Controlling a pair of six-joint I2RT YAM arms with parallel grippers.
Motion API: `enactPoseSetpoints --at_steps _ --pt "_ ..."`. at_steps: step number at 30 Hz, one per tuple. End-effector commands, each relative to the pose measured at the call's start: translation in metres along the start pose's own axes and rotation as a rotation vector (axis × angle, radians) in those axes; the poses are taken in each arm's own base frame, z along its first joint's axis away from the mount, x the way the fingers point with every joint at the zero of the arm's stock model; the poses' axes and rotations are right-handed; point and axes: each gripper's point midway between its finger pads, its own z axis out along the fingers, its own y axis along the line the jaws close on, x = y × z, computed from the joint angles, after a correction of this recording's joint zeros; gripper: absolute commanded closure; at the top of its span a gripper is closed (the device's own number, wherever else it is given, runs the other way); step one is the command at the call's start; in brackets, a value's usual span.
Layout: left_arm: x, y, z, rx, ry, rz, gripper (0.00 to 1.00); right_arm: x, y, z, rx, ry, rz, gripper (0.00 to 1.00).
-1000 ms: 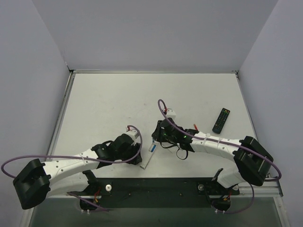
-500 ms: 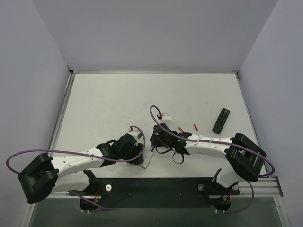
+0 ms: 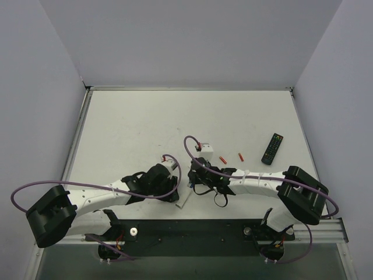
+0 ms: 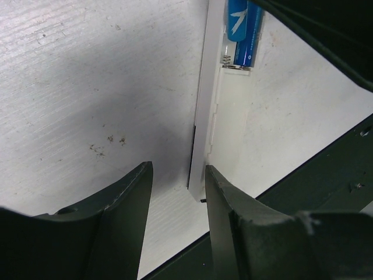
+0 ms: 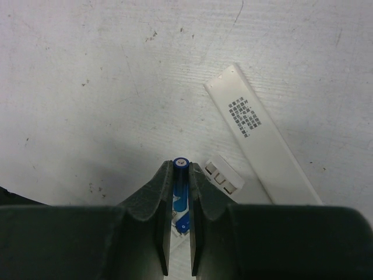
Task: Load the batteries into the remote control
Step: Load the battery into the remote control.
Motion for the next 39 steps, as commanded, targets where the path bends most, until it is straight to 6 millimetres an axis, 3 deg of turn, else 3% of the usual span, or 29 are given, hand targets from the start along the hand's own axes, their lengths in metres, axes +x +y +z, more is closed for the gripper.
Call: enactPoseSetpoints --at_steps 1,7,24,39 --pt "-0.008 -0.008 -0.001 0.015 -0.016 0.014 0.49 -0.017 -0.001 -0.010 -0.007 -0.095 0.006 1.00" --pt "-0.009 -0.009 -0.001 0.017 -0.015 0.014 0.49 -0.015 -0.009 -0.010 0.010 -0.118 0.003 1.00" --pt "-0.011 -0.010 -0.003 0.017 -0.026 0.010 0.49 -0.008 -0.007 -0.008 -0.007 -0.108 -0.022 0.98" --pt "-0.014 -0.011 -0.006 0.017 -0.040 0.005 0.49 -0.003 -0.009 -0.010 0.012 -0.099 -0.027 0.81"
